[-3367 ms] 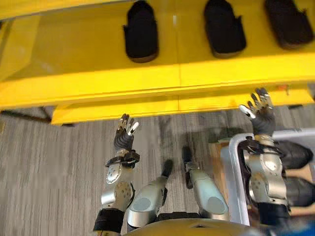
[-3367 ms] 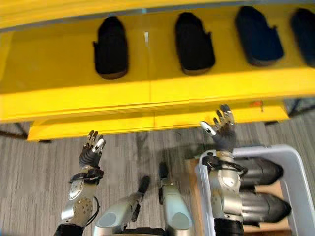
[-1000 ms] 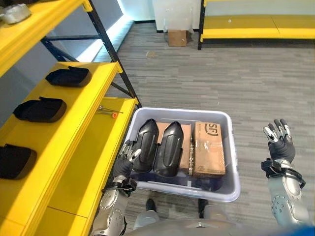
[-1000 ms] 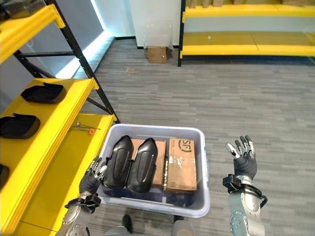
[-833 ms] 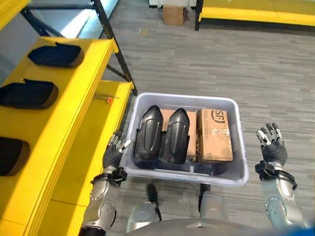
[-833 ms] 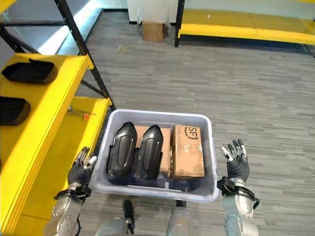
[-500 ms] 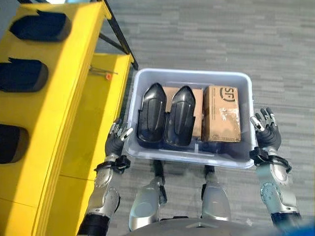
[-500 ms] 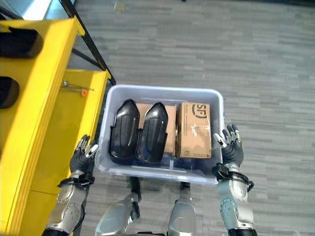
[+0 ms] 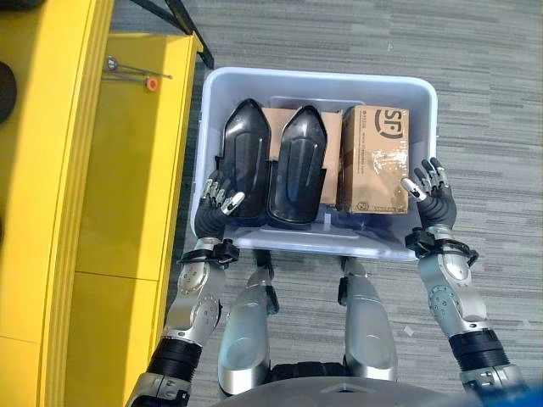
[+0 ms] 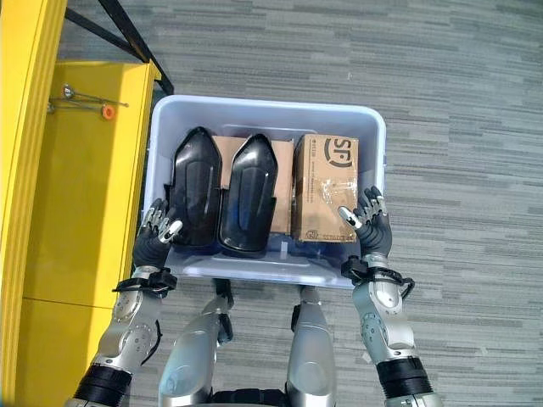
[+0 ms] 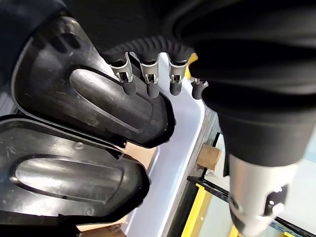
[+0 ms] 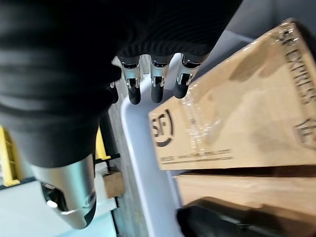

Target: Move parts from the plastic box to the shelf.

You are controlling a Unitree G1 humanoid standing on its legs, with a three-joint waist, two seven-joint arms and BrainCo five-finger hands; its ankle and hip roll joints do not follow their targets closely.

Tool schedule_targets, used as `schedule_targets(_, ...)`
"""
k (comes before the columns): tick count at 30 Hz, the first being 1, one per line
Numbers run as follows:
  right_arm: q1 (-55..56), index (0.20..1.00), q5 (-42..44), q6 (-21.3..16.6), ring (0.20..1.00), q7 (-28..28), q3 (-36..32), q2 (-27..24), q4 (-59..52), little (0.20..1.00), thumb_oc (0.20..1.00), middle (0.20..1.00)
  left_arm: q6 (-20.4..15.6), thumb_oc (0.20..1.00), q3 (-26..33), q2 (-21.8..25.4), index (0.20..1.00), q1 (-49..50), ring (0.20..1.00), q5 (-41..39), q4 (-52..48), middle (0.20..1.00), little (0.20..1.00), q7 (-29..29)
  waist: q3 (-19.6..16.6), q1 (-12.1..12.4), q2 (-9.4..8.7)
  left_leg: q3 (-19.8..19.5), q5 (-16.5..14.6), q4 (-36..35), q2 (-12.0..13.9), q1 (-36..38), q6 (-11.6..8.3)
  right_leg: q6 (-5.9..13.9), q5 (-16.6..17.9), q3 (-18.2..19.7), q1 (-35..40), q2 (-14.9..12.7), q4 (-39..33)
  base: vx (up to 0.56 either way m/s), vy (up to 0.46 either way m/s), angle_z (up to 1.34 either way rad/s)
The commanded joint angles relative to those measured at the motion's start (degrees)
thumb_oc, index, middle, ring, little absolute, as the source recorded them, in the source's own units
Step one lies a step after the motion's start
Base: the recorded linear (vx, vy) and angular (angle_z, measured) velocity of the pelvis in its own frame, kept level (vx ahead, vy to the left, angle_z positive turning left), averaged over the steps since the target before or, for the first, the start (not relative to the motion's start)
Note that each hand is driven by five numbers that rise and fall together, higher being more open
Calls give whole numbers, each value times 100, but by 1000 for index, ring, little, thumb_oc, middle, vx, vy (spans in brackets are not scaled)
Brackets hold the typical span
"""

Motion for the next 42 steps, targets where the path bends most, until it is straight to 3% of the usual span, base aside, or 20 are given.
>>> schedule_targets(1,-190,1000,-194,-212,1000,-92,56,149,-141,1000,1000,1000,-249,1000,154,172,1000,74,1000,129,-228,1000,1000,123,-76,12,-326,-570,-434,691,746,-460,-482,114,261,33,210,-414,-192,0,0,0)
schedule_targets(17,-818,1000,-660,36,1000,-106,747,207,695,1000,1000,1000,-250,1000,-105,149,1000,-136,1000,154,-139,1000,1000,189,-76,47,-205,-659,-515,780,702,-613,-481,66,205,-72,133,-469,-145,10,4,4)
schedule_targets(28,-1767,1000,-554,155,1000,135,1731,615,1519,1000,1000,1000,-290,1000,-317,25,1000,-438,1000,120,-27,1000,1000,293,-76,221,-70,-707,-502,741,633,-662,-469,43,192,-159,153,-530,-168,5,8,2)
schedule_targets(42,-2884,1000,283,153,1000,-66,1629,929,3112,1000,1000,1000,-287,1000,-610,9,1000,-626,1000,-72,-49,1000,1000,272,-76,482,119,-787,-509,803,580,-834,-450,23,194,-224,78,-578,-159,5,9,5)
